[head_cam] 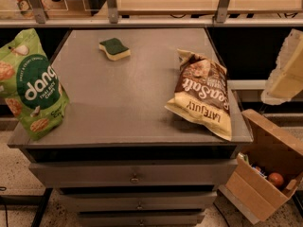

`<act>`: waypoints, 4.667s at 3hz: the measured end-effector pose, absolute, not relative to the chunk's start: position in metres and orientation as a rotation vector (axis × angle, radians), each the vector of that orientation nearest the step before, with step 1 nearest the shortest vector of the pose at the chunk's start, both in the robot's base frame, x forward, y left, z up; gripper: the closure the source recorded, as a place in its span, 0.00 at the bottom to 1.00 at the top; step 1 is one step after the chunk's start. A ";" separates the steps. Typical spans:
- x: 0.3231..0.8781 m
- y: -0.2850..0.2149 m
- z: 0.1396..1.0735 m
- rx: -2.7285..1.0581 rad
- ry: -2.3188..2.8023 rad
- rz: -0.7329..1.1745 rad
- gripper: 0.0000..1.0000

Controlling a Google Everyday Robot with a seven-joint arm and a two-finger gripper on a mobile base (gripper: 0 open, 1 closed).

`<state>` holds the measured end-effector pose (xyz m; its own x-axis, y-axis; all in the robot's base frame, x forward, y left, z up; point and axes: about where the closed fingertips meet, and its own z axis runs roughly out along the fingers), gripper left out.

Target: Move sponge near brown chip bag

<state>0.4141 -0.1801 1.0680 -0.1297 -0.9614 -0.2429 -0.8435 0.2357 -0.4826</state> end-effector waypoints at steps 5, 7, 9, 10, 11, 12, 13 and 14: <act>0.582 -0.102 1.019 -1.824 1.812 -0.347 0.00; 0.644 -0.077 0.974 -1.802 1.824 -0.317 0.00; 0.662 -0.066 0.963 -1.632 1.879 -0.302 0.00; 0.680 -0.055 0.956 -1.487 1.904 -0.376 0.00; 0.684 -0.058 0.955 -1.401 1.952 -0.372 0.00; 0.685 -0.058 0.955 -1.400 1.952 -0.370 0.00; 0.699 -0.050 0.955 -1.346 1.951 -0.259 0.00; 0.724 -0.039 0.946 -1.225 1.984 -0.104 0.00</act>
Offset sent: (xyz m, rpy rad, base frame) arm 0.0203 0.0079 -0.0027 -0.0059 -0.0128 0.0392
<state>0.7245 -0.0393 0.9463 -0.2257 -0.7868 -0.5745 -0.7226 0.5307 -0.4430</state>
